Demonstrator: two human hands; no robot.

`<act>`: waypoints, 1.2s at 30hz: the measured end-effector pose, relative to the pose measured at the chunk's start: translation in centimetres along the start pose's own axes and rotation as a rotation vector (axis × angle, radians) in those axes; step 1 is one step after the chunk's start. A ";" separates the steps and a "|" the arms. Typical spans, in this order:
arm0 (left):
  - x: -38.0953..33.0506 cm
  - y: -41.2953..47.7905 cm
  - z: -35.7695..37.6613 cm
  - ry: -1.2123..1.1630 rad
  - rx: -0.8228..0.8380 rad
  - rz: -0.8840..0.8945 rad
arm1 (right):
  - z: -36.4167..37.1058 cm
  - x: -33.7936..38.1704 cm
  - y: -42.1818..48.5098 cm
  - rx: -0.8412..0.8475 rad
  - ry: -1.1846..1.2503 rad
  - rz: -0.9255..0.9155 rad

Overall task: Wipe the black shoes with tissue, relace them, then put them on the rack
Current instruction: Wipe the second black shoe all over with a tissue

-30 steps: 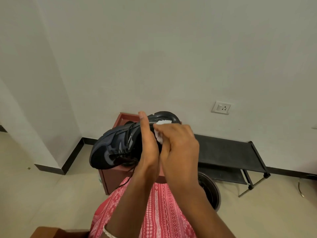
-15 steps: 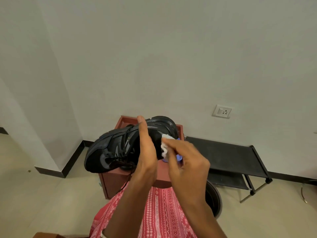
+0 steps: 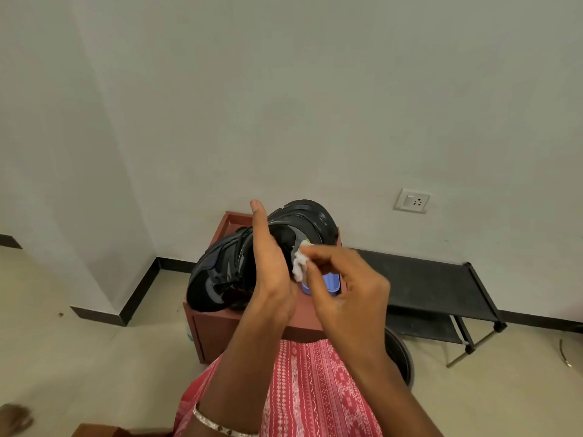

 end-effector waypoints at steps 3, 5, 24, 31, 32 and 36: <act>-0.1 -0.5 -0.1 0.025 -0.026 0.020 | -0.4 -0.5 2.1 -0.036 0.028 0.033; 0.2 -0.5 -0.2 0.015 -0.025 0.020 | 0.1 0.0 3.1 -0.016 -0.021 -0.020; -0.3 -0.9 0.8 -0.063 0.027 0.002 | 0.5 -0.4 3.5 0.078 -0.034 -0.034; -1.8 -0.5 0.4 -0.067 -0.013 -0.012 | -1.1 -1.8 0.8 0.007 -0.011 -0.013; -1.7 -0.5 0.4 -0.064 -0.014 -0.015 | -1.5 -2.1 1.6 -0.019 -0.004 0.011; -1.0 -0.6 1.3 -0.072 0.057 -0.054 | -1.3 -1.9 5.3 -0.041 -0.023 -0.043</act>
Point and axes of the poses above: each hand's wrist, its own y-axis towards the middle knuckle, its own z-axis out of the palm, x = y × z, the point moved 8 cm from there along y, towards the middle knuckle, and after that the axes turned 12 degrees about -z, right-handed, at the moved point
